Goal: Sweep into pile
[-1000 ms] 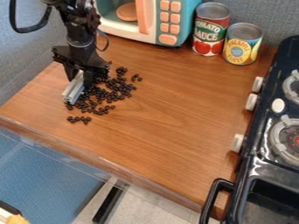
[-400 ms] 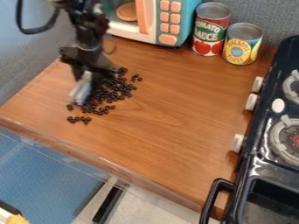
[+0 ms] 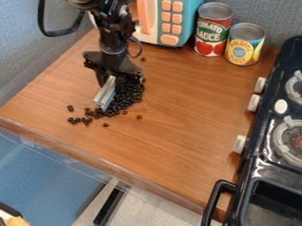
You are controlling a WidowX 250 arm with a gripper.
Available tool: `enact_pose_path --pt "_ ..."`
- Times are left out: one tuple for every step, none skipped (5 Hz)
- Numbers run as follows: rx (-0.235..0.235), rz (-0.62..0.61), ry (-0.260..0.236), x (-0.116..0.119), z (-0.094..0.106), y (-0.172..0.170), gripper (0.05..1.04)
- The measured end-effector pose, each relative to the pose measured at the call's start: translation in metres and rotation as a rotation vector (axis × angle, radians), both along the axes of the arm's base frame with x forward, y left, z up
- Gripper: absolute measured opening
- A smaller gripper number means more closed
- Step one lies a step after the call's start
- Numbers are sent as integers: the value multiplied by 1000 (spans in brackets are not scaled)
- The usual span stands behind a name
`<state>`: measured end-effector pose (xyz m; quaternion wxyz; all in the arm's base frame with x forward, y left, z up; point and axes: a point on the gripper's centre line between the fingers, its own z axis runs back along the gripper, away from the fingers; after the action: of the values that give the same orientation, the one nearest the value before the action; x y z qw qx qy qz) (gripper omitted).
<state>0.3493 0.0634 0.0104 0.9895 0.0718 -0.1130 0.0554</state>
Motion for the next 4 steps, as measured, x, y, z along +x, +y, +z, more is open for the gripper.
enact_pose_path --pt "-18 -1 15 1 2 -12 386" --pt "-45 1 30 3 4 -25 386" --pt "-69 -2 45 4 7 -30 386" --pt "-88 7 35 7 17 -16 386"
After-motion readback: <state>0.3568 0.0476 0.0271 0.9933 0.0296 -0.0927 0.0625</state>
